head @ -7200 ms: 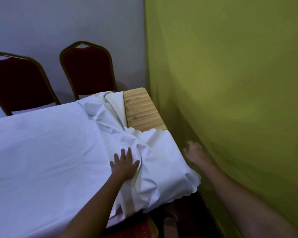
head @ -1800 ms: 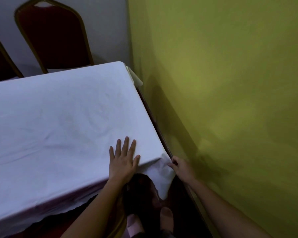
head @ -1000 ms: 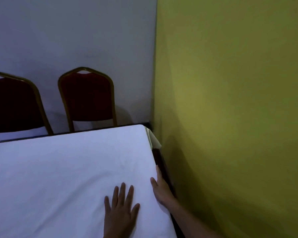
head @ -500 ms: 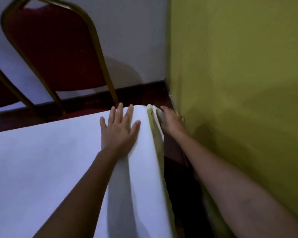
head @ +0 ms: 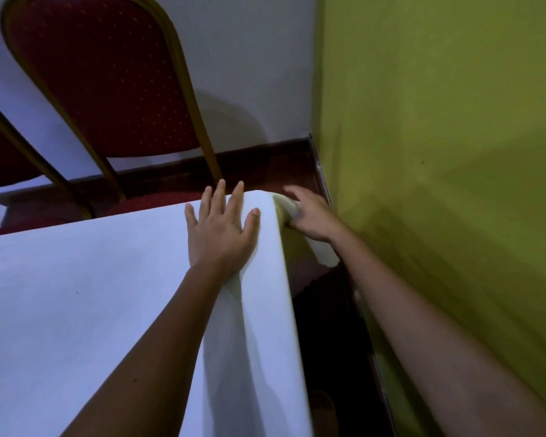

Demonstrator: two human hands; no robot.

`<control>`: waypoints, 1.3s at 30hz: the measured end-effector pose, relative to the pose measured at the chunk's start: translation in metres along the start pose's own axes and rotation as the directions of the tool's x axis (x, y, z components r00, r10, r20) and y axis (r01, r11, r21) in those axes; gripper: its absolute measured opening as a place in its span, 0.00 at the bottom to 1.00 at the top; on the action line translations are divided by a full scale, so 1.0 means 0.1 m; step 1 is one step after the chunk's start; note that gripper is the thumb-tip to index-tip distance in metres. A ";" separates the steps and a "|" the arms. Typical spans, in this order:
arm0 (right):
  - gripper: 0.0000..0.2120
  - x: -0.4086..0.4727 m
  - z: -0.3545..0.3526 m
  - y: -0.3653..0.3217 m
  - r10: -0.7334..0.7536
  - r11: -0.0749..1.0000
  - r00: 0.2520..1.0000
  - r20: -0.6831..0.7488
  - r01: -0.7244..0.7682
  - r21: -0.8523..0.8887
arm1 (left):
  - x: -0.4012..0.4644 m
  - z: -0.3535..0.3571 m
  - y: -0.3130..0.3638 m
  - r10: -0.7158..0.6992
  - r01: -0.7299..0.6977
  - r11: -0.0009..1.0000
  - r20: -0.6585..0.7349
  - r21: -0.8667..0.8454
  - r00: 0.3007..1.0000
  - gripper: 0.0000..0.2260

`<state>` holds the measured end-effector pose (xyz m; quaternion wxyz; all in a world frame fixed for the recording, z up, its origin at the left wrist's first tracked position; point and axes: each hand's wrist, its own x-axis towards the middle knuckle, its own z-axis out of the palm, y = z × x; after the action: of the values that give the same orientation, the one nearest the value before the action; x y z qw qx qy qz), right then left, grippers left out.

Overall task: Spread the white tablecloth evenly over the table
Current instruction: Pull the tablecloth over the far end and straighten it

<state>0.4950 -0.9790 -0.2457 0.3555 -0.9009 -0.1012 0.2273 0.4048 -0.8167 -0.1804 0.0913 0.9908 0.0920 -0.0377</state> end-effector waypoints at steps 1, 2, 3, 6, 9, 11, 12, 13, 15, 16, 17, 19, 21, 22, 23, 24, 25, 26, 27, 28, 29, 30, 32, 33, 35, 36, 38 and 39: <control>0.33 -0.03 -0.03 -0.11 -0.143 0.989 0.990 0.016 0.142 0.029 | 0.00 -0.01 -0.02 0.016 -0.016 1.000 0.009 0.001 1.000 0.31; 0.30 -0.09 -0.07 -0.23 -0.237 0.971 0.971 0.028 0.237 0.001 | -0.02 -0.02 -0.03 0.041 -0.041 0.999 0.020 0.003 0.999 0.31; 0.27 -0.12 -0.11 -0.32 -0.286 0.956 0.958 0.020 0.287 -0.059 | -0.06 -0.03 -0.03 0.064 -0.064 0.998 0.033 0.006 0.997 0.32; 0.15 -0.10 -0.26 -0.43 -0.359 0.901 0.929 -0.087 0.321 -0.293 | -0.19 -0.03 -0.03 0.067 -0.067 0.998 0.045 0.014 0.997 0.31; 0.09 0.05 -0.41 -0.45 -0.411 0.795 0.911 -0.040 0.337 -0.505 | -0.17 -0.05 -0.01 0.038 -0.039 0.999 0.053 0.000 0.998 0.30; 0.09 0.16 -0.52 -0.52 -0.460 0.721 0.887 -0.028 0.355 -0.595 | -0.09 -0.08 -0.01 0.030 -0.028 0.999 0.048 -0.040 0.998 0.28; 0.09 0.22 -0.56 -0.55 -0.472 0.710 0.880 -0.045 0.350 -0.611 | -0.03 -0.10 -0.01 0.022 -0.019 0.997 0.043 -0.069 0.999 0.27; 0.08 0.30 -0.57 -0.55 -0.477 0.718 0.876 -0.069 0.343 -0.606 | 0.04 -0.09 -0.01 0.014 -0.010 0.996 0.042 -0.092 0.999 0.26; 0.07 0.43 -0.53 -0.51 -0.430 0.757 0.897 -0.105 0.295 -0.583 | 0.14 -0.10 -0.01 0.000 0.004 0.996 0.045 -0.094 0.999 0.26; 0.07 0.46 -0.52 -0.49 -0.390 0.765 0.915 -0.099 0.262 -0.589 | 0.18 -0.13 0.01 -0.003 0.007 0.996 0.042 -0.084 0.999 0.26; 0.07 0.54 -0.48 -0.44 -0.342 0.773 0.935 -0.091 0.225 -0.594 | 0.23 -0.12 0.01 -0.006 0.009 0.997 0.044 -0.074 0.999 0.26; 0.07 0.66 -0.47 -0.36 -0.248 0.781 0.964 -0.096 0.141 -0.608 | 0.30 -0.16 0.03 0.005 -0.003 0.999 0.039 -0.054 0.999 0.25; 0.08 0.80 -0.42 -0.23 -0.133 0.798 0.983 -0.127 0.030 -0.602 | 0.30 -0.13 0.03 0.043 -0.042 0.999 0.049 -0.027 0.998 0.24; 0.11 0.83 -0.36 -0.15 -0.071 0.803 0.985 -0.156 -0.036 -0.595 | 0.27 -0.10 0.04 0.062 -0.061 0.998 0.059 -0.014 0.996 0.24; 0.13 0.86 -0.26 -0.04 -0.016 0.803 0.985 -0.173 -0.090 -0.589 | 0.23 -0.06 0.04 0.069 -0.069 0.998 0.062 -0.012 0.996 0.24; 0.16 0.86 -0.15 0.06 0.038 0.815 0.986 -0.163 -0.125 -0.566 | 0.20 -0.03 0.04 0.064 -0.063 0.998 0.058 -0.015 0.996 0.25; 0.19 0.83 -0.02 0.17 0.086 0.843 0.991 -0.102 -0.127 -0.523 | 0.16 -0.01 0.03 0.047 -0.045 0.999 0.050 -0.023 0.998 0.25; 0.24 0.75 0.10 0.26 0.121 0.889 0.993 -0.002 -0.109 -0.444 | 0.14 0.02 0.03 0.032 -0.031 0.999 0.038 -0.027 0.999 0.25; 0.30 0.63 0.20 0.30 0.131 0.950 0.988 0.078 -0.103 -0.296 | 0.12 0.03 0.03 0.025 -0.024 0.999 0.029 -0.025 0.999 0.25; 0.33 0.48 0.27 0.31 0.113 0.989 0.990 0.080 -0.105 -0.100 | 0.09 0.04 0.03 0.023 -0.022 1.000 0.024 -0.022 0.999 0.26; 0.34 0.30 0.30 0.28 0.094 0.991 0.995 -0.029 -0.090 0.104 | 0.05 0.03 0.02 0.026 -0.026 0.999 0.020 -0.021 0.999 0.26; 0.33 0.10 0.31 0.21 0.111 0.949 0.976 -0.186 -0.048 0.313 | 0.00 0.03 0.01 0.031 -0.031 0.999 0.015 -0.020 0.999 0.26; 0.28 -0.36 0.33 -0.08 0.140 0.760 0.930 -0.340 0.119 0.639 | -0.10 0.05 -0.03 0.041 -0.041 0.999 0.008 -0.014 0.999 0.27; 0.26 -0.61 0.34 -0.24 0.107 0.650 0.937 -0.333 0.187 0.736 | -0.20 0.04 -0.05 0.042 -0.042 0.999 0.008 -0.014 0.999 0.27; 0.23 -1.02 0.41 -0.45 -0.009 0.519 0.971 -0.237 0.208 0.829 | -0.39 0.06 -0.07 0.030 -0.030 0.999 0.005 -0.018 1.000 0.28; 0.23 -1.15 0.46 -0.50 -0.029 0.461 0.987 -0.157 0.153 0.874 | -0.47 0.08 -0.08 0.021 -0.021 1.000 0.005 -0.020 1.000 0.28; 0.26 -1.42 0.54 -0.50 -0.048 0.364 0.998 -0.029 0.045 0.930 | -0.74 0.10 -0.08 0.013 -0.013 1.000 0.015 -0.015 1.000 0.28; 0.28 -1.53 0.57 -0.46 -0.061 0.361 0.998 0.001 0.021 0.932 | -0.90 0.11 -0.08 0.017 -0.016 1.000 0.022 -0.022 1.000 0.28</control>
<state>0.3321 -0.9647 -0.1993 0.8057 -0.5359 0.0164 0.2517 0.3147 -0.8268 -0.1844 0.1032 0.9901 0.0831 -0.0471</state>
